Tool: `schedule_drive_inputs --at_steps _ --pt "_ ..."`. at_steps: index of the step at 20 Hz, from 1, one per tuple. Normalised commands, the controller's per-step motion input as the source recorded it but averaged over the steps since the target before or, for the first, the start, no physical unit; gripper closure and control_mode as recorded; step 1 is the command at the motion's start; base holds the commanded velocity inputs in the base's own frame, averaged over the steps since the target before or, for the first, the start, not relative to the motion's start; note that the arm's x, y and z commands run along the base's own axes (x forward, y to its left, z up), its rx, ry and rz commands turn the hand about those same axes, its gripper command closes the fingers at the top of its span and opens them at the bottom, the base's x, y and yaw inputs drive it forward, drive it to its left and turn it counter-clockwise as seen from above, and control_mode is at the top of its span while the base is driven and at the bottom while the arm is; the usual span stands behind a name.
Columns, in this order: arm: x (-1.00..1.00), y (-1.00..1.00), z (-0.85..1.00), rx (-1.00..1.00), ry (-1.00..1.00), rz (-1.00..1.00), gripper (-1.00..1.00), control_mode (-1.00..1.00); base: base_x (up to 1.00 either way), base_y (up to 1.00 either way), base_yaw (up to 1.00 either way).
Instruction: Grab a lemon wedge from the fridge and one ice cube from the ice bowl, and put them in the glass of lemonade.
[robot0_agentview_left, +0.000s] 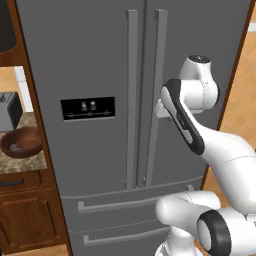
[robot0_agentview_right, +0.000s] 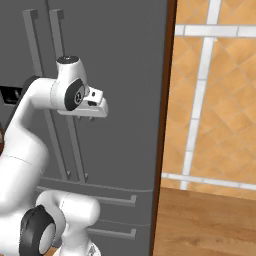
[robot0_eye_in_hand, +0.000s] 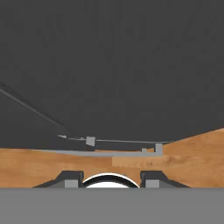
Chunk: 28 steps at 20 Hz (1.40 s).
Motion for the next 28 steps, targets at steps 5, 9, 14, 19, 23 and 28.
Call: schedule_drive_inputs --at_steps 5,9,14,19,23,28 --pt "-0.56 0.01 0.00 0.00 -0.01 0.05 -1.00 -1.00 0.00 0.00 0.00" --pt "-0.79 0.21 0.01 0.00 -0.08 0.03 -1.00 -1.00 0.00 0.00 0.00" --pt "-0.77 0.23 0.00 0.01 -0.04 -0.05 -1.00 -1.00 0.00 0.00 0.00" --pt "-0.05 0.00 0.00 0.00 0.00 -0.01 -1.00 1.00 -0.10 0.02 0.00" --pt "0.00 0.00 0.00 0.00 0.00 0.00 -1.00 1.00 -0.60 0.26 -0.01" --pt "0.00 0.00 0.00 0.00 0.00 0.00 -1.00 1.00 -0.44 0.22 -0.09"
